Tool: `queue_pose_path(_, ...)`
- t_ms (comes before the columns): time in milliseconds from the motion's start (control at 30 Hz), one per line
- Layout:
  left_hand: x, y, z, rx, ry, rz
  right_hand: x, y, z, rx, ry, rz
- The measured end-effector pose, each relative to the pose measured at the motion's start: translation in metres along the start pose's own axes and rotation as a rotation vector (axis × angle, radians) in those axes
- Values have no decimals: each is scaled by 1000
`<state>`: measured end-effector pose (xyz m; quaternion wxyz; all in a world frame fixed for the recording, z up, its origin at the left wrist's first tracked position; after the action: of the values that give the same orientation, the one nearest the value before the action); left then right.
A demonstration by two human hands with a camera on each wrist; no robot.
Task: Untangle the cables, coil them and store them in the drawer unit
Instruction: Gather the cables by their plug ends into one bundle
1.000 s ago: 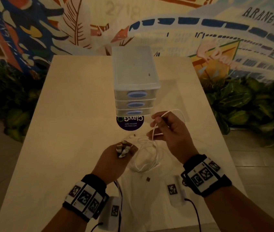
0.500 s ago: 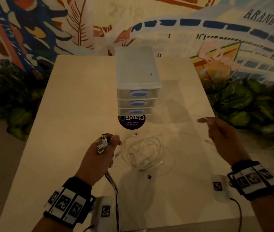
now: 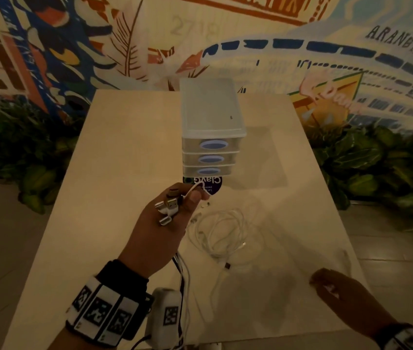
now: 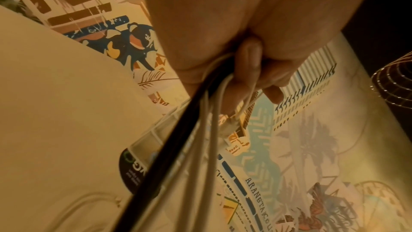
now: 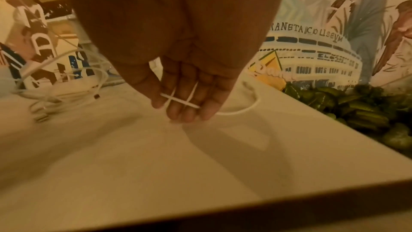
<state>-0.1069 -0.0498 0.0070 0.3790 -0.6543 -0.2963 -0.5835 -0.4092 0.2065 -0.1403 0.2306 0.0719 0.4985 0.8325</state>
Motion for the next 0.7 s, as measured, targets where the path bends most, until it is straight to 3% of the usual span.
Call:
queue_pose_path(100, 17, -12, 1, -65, -28, -50, -2, 28, -4, 32, -159, 124)
queue_pose_path(167, 28, -23, 5, -150, -20, -57, -21, 73, -4, 172, -187, 58)
queue_pose_path(200, 33, -29, 7, -203, -7, -72, -42, 100, -3, 270, -115, 32)
queue_pose_path(300, 41, -49, 10, -353, 9, -176, -135, 173, 12, 482, 308, -107)
queue_pose_path(400, 52, -60, 7, -361, -21, -163, -206, 206, 15, 412, 604, -232)
queue_pose_path(467, 60, -59, 3, -333, -47, -118, -224, 215, 10, 345, 667, -259)
queue_pose_path(567, 66, -48, -3, -279, -33, -130, -216, 243, 11, 423, 668, -244)
queue_pose_path(700, 72, -49, -5, -333, 10, -227, -197, 284, 33, 464, 702, -259)
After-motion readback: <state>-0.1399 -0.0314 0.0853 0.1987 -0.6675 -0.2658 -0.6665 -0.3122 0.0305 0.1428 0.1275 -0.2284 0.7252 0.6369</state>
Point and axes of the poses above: each hand's wrist, its own z-axis away from the middle knuckle, its own y-axis out of the back of the hand, x = y × z, the point moved 8 cm from there along -z, towards the middle knuckle, and after that the axes turned 14 degrees about z, right-handed, at the moved point
